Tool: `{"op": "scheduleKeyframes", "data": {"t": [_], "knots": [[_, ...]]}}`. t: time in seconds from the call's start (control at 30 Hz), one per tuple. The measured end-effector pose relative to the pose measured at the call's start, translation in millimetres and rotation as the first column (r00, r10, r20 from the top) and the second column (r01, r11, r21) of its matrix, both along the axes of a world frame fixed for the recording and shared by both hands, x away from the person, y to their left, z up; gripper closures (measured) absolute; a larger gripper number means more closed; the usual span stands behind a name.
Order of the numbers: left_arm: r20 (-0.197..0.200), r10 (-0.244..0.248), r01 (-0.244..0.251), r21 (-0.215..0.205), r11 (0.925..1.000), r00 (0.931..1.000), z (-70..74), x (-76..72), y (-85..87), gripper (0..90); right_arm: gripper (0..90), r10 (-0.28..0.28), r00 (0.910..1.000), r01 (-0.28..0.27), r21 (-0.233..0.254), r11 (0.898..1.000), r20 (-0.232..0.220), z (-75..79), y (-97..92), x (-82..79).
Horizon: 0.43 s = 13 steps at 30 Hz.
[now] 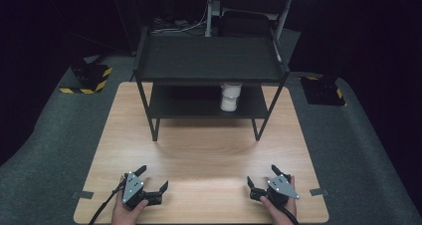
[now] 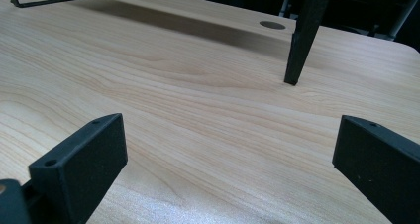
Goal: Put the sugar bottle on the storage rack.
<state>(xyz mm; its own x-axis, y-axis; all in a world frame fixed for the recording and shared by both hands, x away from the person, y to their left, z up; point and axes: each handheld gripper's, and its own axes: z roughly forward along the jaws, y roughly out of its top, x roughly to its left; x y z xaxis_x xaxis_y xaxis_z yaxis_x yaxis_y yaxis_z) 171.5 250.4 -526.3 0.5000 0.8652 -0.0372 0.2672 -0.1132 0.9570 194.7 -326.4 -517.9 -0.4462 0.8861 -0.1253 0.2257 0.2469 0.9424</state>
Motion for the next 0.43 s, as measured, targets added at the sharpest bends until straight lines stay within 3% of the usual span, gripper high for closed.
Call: {"op": "scheduleKeyframes", "data": {"t": [0.43], "knots": [[-0.011, -0.005, 0.005, 0.008, 1.0, 0.9999, 2.1, 1.9, -0.6, 0.5, 0.1, -0.003, 1.0, 0.003, -0.004, 1.0, 0.008, -0.9, -0.3, -2.1]]}}
